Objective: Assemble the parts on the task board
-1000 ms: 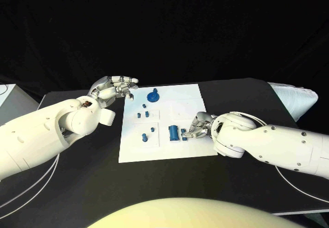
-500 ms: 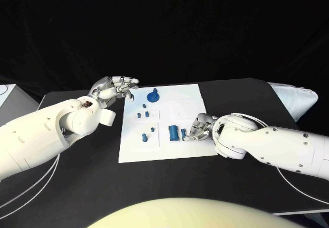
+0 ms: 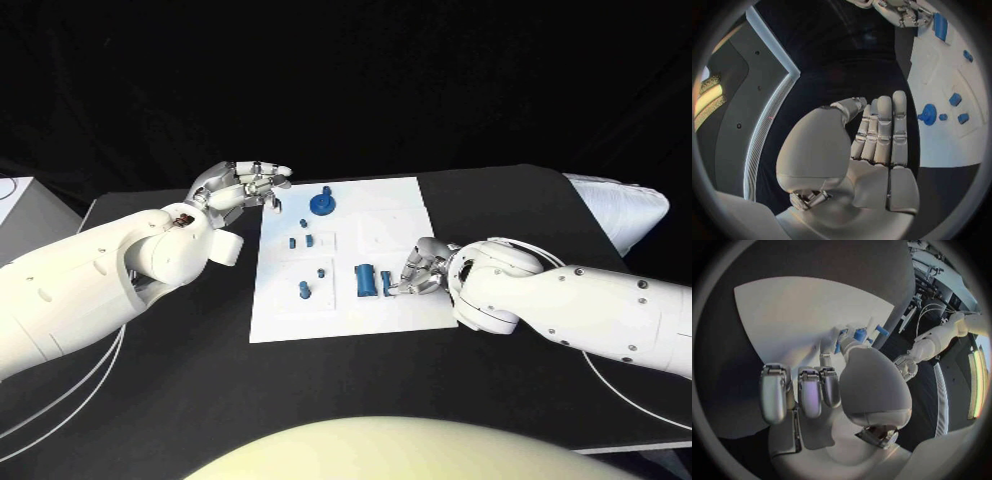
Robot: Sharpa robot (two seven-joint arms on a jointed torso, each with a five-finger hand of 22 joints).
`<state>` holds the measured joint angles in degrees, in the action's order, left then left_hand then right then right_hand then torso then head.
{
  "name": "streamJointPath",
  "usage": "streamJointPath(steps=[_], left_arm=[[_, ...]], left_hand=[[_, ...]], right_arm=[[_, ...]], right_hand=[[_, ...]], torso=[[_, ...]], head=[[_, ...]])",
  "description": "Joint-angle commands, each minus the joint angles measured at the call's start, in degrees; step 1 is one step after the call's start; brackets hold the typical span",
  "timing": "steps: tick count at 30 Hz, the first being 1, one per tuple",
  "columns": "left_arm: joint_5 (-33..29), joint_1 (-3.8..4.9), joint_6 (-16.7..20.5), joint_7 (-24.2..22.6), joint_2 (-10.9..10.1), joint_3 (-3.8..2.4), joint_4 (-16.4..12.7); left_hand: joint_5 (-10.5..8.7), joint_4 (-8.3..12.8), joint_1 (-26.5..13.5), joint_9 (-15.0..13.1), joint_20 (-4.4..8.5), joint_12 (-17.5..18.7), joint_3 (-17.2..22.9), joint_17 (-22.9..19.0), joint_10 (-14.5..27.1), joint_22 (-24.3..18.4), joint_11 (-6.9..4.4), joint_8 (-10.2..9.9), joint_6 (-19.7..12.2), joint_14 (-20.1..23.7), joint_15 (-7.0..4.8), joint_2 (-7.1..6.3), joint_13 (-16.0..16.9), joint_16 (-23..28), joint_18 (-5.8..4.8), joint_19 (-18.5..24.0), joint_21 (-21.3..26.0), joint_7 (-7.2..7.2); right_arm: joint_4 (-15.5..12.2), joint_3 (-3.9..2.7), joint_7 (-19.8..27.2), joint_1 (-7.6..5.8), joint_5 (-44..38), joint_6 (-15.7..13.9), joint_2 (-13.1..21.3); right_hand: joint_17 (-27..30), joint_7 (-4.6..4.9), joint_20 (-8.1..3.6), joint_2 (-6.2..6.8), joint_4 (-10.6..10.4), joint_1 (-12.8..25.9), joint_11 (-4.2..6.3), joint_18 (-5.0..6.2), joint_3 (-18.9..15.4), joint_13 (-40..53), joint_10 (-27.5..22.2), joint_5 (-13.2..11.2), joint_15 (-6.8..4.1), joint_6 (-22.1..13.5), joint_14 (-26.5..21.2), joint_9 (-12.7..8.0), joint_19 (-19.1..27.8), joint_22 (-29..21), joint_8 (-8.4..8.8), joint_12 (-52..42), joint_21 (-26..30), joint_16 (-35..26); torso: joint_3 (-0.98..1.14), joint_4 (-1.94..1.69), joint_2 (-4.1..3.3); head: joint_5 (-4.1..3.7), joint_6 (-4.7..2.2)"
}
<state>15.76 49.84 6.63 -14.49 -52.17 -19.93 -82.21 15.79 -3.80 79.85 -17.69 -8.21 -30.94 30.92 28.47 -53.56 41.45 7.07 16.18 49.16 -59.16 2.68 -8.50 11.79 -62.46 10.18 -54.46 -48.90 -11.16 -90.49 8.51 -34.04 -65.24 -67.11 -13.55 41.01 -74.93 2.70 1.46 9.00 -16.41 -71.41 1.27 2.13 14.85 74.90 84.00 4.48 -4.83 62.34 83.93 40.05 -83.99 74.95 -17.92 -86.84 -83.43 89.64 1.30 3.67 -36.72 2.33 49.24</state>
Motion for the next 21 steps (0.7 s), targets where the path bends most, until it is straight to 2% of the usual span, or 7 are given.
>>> streamJointPath(steps=[1,3,12,13,16,18,21], left_arm=[[0.13,-0.05,-0.8,-0.42,0.08,-0.05,-0.05],[0.02,-0.08,-0.75,-0.5,0.1,-0.04,0.04],[-1.76,-0.81,2.14,-3.3,0.69,-0.04,1.19],[-2.26,-0.99,3.39,-4.5,0.94,-0.03,1.42],[-3.33,-1.29,5.84,-6.78,1.71,-0.03,2.16],[-4.15,-1.43,6.97,-7.81,2.68,-0.04,3.1],[-5.09,-1.58,8.16,-8.2,4.32,-0.05,4.76]], left_hand=[[0.27,-0.01,0.48,0.1,0.13,-0.28,0.59,-0.03,0.54,0.17,-0.01,0.26,-0.34,0.26,0.11,0.05,0.09,0.27,0.36,-0.16,-0.36,-0.07],[0.27,-0.01,0.46,0.11,0.13,-0.28,0.59,-0.03,0.54,0.18,0.0,0.26,-0.34,0.26,0.11,0.03,0.09,0.27,0.36,-0.16,-0.37,-0.07],[-0.1,-0.89,-1.15,0.15,-0.09,-0.43,-0.28,0.01,0.63,0.09,0.07,0.34,-0.48,0.27,0.29,-0.8,0.08,0.21,0.33,0.13,-0.08,-0.06],[-0.08,-0.87,-1.09,0.03,-0.1,-0.75,-0.39,0.05,0.17,0.02,-0.14,0.66,-0.03,0.18,0.16,-0.8,0.19,0.13,0.37,0.11,0.04,0.14],[-0.08,-0.71,-0.91,-0.05,-0.05,-1.0,-0.46,0.05,-0.2,-0.02,-0.34,0.91,0.31,0.19,0.02,-0.91,0.27,0.13,0.4,0.1,0.12,0.37],[-0.12,-0.72,-0.92,-0.12,0.0,-1.16,-0.54,0.05,-0.51,-0.06,-0.5,1.12,0.62,0.28,-0.07,-0.96,0.31,0.17,0.4,0.14,0.22,0.56],[-0.17,-0.87,-1.03,-0.14,0.06,-1.12,-0.56,-0.27,-0.8,-0.33,-0.66,1.29,0.79,1.66,-0.11,-1.04,0.2,1.07,0.33,1.04,0.95,0.8]], right_arm=[[-0.57,-0.06,5.34,0.05,3.55,-0.64,0.99],[-0.81,-0.16,7.49,-0.04,5.51,-1.12,1.68],[1.28,-0.68,27.19,-0.9,20.95,-9.37,3.79],[2.22,-0.74,30.35,-1.0,23.88,-10.59,3.76],[4.89,-0.88,36.08,-1.14,29.15,-12.55,3.44],[7.65,-1.01,39.78,-1.19,31.82,-13.38,2.89],[12.69,-1.23,44.65,-1.11,36.31,-13.89,1.47]], right_hand=[[-15.07,0.72,-0.24,0.92,-0.27,1.26,-0.32,-0.96,-0.63,13.01,4.46,1.13,0.18,-1.93,6.07,-0.52,-4.77,13.47,1.1,0.55,0.03,0.36],[-15.07,1.6,0.33,1.41,-0.23,2.48,-1.16,-0.82,-2.16,12.57,4.04,4.24,0.94,-3.49,6.07,-0.97,-4.58,13.25,1.96,1.38,0.96,0.36],[-10.84,2.92,1.52,-0.22,-0.1,1.67,-2.38,1.66,-5.33,8.06,-0.27,6.69,2.01,-6.72,4.84,-1.34,-1.28,9.52,3.05,9.42,15.69,-2.27],[-6.2,3.39,1.93,-0.89,0.03,-0.29,-2.81,3.08,-5.07,4.64,-3.71,6.93,2.37,-7.81,3.15,-1.34,1.07,6.86,3.21,15.32,24.95,-5.59],[1.44,4.05,2.58,-1.51,0.08,-3.18,-3.45,5.19,-4.43,-2.0,-10.37,7.24,3.03,-9.29,-0.27,-1.1,5.04,1.61,3.02,25.87,40.29,-11.87],[11.36,4.64,3.21,-1.28,0.67,-7.42,-4.01,7.7,-2.49,-11.37,-19.59,6.09,3.58,-10.57,-5.59,-0.87,10.43,-6.39,2.57,39.31,60.46,-20.96],[25.39,5.93,4.35,-0.3,0.3,-10.6,-5.15,8.15,0.4,-20.23,-25.52,5.76,4.76,-12.41,-14.16,-2.36,13.69,-13.17,3.08,48.96,70.12,-36.04]], torso=[[-0.04,0.02,0.07],[-0.06,0.01,0.13],[-0.17,0.49,1.42],[-0.19,0.56,1.61],[-0.36,0.84,2.32],[-0.57,0.91,2.91],[-0.9,1.09,3.87]], head=[[0.08,-0.28],[0.09,-0.57],[0.16,-1.93],[0.21,-2.21],[0.47,-2.99],[0.65,-3.7],[1.18,-4.77]])
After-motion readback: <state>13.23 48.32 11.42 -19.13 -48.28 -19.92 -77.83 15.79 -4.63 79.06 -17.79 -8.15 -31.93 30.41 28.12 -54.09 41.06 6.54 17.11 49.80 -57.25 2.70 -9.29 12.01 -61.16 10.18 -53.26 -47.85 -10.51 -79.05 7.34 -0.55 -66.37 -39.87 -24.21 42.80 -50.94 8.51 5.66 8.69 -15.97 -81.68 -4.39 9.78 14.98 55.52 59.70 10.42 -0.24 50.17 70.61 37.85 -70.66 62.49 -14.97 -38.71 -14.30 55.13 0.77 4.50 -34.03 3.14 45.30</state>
